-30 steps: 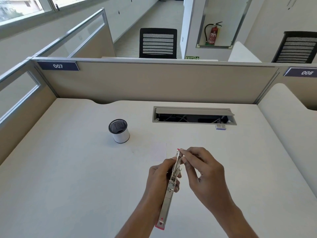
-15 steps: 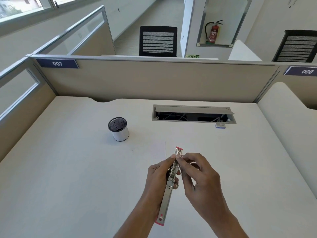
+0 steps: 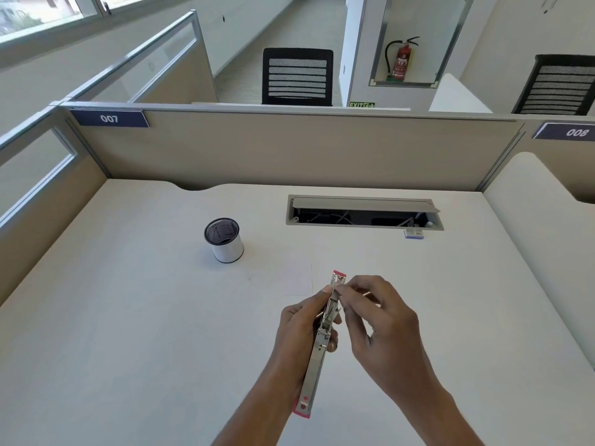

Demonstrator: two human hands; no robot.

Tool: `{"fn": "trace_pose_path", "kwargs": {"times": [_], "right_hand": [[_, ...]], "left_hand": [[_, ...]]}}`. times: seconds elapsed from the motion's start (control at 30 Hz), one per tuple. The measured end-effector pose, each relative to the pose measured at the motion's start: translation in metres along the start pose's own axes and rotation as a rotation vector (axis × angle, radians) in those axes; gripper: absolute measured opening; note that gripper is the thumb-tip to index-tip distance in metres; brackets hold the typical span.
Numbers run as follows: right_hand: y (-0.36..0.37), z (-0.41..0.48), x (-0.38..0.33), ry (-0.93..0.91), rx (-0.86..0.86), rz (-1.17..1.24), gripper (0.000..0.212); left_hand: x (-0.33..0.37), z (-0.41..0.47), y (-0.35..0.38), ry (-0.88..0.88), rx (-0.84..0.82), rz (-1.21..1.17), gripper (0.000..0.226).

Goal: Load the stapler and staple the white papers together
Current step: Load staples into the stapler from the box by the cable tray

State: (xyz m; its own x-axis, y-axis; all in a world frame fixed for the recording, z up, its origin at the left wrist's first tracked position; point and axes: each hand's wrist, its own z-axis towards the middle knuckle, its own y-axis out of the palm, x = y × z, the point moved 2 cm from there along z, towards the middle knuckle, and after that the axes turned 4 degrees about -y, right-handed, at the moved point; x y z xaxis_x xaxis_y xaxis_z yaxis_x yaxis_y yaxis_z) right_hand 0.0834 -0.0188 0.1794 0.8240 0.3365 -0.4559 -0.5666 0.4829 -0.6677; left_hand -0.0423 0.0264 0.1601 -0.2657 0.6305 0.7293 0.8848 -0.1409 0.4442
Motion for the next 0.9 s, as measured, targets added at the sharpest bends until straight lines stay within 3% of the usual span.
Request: {"fn": "trace_pose_path", "kwargs": {"times": [0.23, 0.73, 0.8, 0.9], "right_hand": [[0.006, -0.011, -0.007, -0.047, -0.019, -0.022, 0.038], [0.004, -0.017, -0.010, -0.148, -0.048, -0.145, 0.032], [0.005, -0.016, -0.009, -0.082, -0.021, -0.055, 0.033], [0.002, -0.010, -0.010, 0.357, 0.126, 0.386, 0.029]], "left_hand": [[-0.001, 0.000, -0.005, -0.012, 0.025, -0.004, 0.035], [-0.001, -0.003, -0.003, -0.026, 0.052, -0.009, 0.031], [-0.002, -0.003, -0.004, -0.030, 0.034, -0.024, 0.031], [-0.001, -0.002, -0.007, -0.021, 0.006, -0.012, 0.026]]}}
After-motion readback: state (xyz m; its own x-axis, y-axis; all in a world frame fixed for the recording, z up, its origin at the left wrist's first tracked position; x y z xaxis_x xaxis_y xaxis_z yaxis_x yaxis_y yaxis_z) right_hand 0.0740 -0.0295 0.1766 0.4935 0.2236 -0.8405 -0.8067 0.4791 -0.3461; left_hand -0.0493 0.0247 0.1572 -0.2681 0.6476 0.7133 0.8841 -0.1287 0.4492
